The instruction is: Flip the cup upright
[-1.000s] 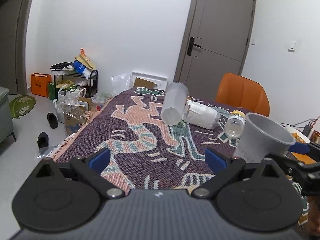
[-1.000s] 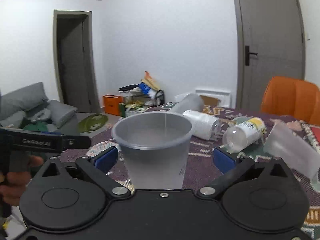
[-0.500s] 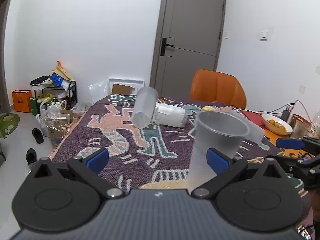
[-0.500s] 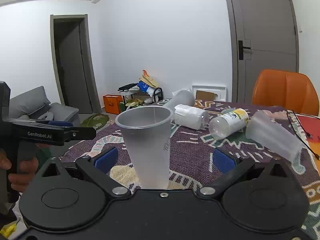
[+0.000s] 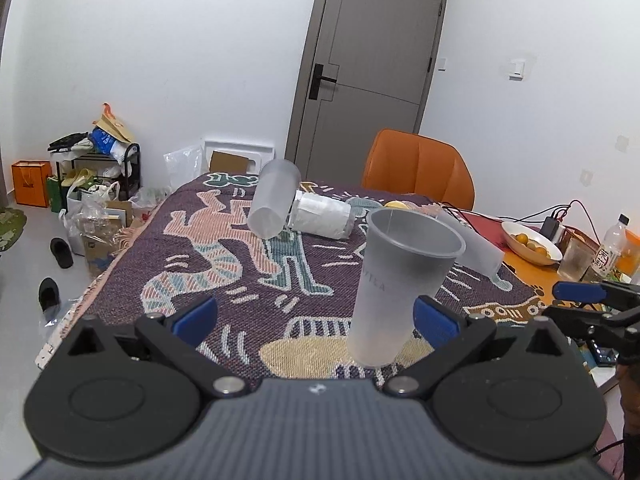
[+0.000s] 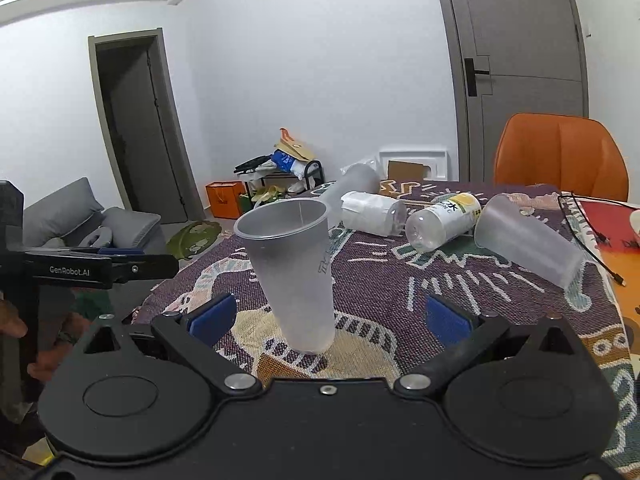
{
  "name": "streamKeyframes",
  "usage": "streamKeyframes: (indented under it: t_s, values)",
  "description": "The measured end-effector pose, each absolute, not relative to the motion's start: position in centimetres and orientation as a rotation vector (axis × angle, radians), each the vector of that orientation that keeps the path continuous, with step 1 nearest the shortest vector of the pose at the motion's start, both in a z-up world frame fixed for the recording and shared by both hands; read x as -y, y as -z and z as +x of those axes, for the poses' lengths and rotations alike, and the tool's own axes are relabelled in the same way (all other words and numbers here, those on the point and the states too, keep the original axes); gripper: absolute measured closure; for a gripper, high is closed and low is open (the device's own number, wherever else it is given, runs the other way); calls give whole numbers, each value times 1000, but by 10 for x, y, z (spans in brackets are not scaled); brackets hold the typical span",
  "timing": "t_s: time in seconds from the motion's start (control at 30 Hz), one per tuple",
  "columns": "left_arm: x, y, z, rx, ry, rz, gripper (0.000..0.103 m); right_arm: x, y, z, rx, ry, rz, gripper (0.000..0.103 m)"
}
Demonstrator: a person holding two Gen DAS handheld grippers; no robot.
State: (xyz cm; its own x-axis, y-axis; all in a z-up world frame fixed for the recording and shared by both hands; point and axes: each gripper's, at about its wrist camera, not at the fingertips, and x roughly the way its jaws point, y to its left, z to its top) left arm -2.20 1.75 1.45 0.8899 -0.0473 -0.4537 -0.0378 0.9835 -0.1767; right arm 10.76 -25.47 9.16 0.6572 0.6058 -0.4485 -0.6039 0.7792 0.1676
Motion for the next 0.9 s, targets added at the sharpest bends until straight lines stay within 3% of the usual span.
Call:
streamKeyframes:
  t_s: [0.9]
  values:
    - [-13,-1,-23,-521,23,-173,0,273,-80,102,-508,-630,44,0]
